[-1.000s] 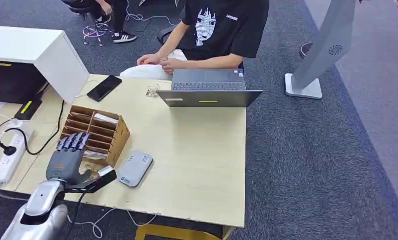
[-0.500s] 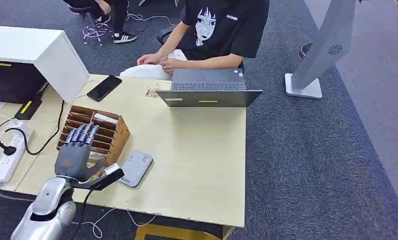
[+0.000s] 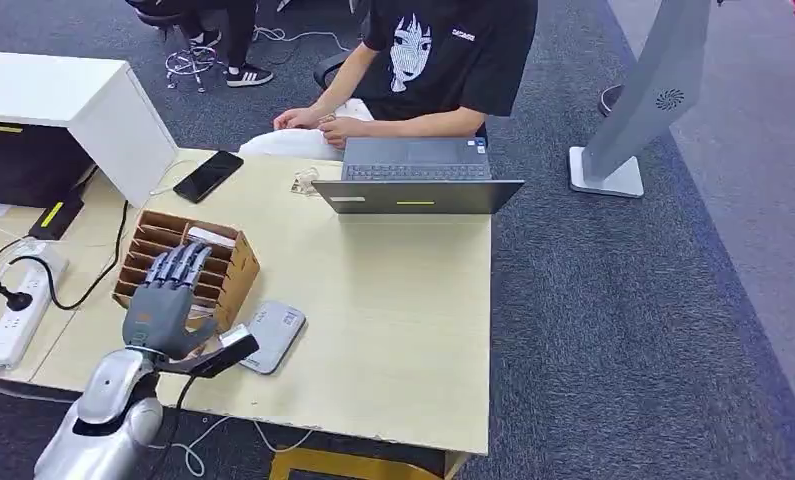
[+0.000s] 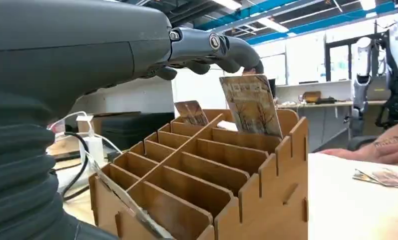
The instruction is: Pass the card to the sensor for recognition and then transmit it.
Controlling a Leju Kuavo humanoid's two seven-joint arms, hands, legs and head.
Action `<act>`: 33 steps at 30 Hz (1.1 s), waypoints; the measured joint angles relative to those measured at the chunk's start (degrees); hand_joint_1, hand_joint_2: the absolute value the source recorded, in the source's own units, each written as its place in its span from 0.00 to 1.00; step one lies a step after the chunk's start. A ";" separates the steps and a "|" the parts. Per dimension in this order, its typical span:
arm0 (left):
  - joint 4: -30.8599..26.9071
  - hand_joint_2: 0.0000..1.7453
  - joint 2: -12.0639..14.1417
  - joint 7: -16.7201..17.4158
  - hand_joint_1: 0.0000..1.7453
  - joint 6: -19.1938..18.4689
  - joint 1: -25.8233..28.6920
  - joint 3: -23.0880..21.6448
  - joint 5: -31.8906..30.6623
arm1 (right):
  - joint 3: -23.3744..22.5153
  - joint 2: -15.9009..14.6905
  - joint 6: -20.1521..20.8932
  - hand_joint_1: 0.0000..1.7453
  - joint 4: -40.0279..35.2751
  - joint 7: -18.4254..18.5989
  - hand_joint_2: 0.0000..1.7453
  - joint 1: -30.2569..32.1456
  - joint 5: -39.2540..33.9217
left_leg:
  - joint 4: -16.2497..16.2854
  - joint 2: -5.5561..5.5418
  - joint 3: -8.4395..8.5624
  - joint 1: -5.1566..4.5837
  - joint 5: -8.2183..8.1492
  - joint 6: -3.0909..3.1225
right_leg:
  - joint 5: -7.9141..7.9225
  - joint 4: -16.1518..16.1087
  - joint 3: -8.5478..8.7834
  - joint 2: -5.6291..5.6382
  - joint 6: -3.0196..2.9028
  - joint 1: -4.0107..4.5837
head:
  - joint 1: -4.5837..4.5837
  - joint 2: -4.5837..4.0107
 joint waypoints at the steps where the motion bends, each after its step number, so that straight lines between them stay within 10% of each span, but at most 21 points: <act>1: 0.02 1.00 0.07 0.00 0.00 -0.02 -0.01 -0.04 0.02 | -0.31 -0.04 0.00 0.00 0.00 -0.02 1.00 0.16 0.00 | 0.00 0.00 0.00 0.00 0.00 0.00 | 0.00 0.00 0.00 0.00 0.00 0.00 | 0.02 -0.02; 10: 0.48 1.00 0.57 0.37 0.00 -2.10 -0.17 -0.66 0.26 | -1.42 -0.04 -0.02 0.00 0.00 -0.02 1.00 0.22 0.22 | 0.00 0.00 0.01 0.00 0.00 0.00 | 0.01 0.00 0.00 0.02 0.00 0.00 | 0.00 0.00; 17: 0.83 1.00 3.96 -2.01 0.00 -13.84 -0.35 -2.05 8.11 | -2.21 -0.15 -0.02 0.00 0.00 0.09 1.00 0.23 0.61 | 0.00 0.01 0.00 0.01 0.00 0.00 | 0.00 0.00 -0.01 0.04 -0.01 0.01 | 0.02 0.00; 33: -0.79 1.00 7.43 -3.54 0.00 -15.47 0.39 -3.21 11.54 | -2.64 -0.39 0.17 0.00 0.00 0.24 1.00 0.19 1.22 | 0.00 0.01 -0.01 0.01 0.00 0.00 | 0.00 0.00 0.00 0.03 0.00 0.01 | 0.02 -0.02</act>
